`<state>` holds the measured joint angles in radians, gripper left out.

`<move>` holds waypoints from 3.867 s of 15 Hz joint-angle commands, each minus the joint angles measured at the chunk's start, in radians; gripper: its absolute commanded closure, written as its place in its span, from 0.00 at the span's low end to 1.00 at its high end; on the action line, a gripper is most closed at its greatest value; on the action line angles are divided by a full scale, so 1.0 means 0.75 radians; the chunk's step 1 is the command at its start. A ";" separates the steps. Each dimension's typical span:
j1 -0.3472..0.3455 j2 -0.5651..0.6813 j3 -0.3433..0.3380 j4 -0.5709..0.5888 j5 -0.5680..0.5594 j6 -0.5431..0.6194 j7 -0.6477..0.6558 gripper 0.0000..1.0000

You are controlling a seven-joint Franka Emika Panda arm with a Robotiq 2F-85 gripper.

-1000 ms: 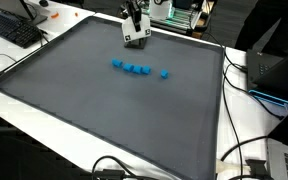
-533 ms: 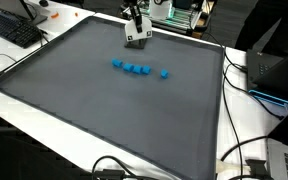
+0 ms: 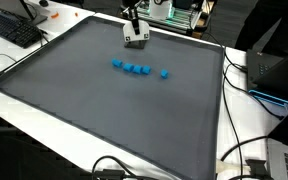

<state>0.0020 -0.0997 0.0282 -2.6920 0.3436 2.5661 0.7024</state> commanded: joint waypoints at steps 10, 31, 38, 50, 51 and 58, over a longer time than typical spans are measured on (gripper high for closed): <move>0.011 0.053 -0.004 -0.069 0.183 0.215 0.033 0.99; -0.005 0.041 -0.012 -0.056 0.106 0.193 0.066 0.41; -0.053 -0.103 -0.002 -0.012 -0.211 -0.067 0.163 0.00; 0.056 -0.225 0.067 0.249 -0.305 -0.477 -0.466 0.00; 0.067 -0.221 0.072 0.261 -0.308 -0.478 -0.525 0.00; 0.134 -0.199 0.077 0.318 -0.327 -0.500 -0.925 0.00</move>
<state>0.0862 -0.2571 0.0877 -2.4744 0.1129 2.2231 0.1038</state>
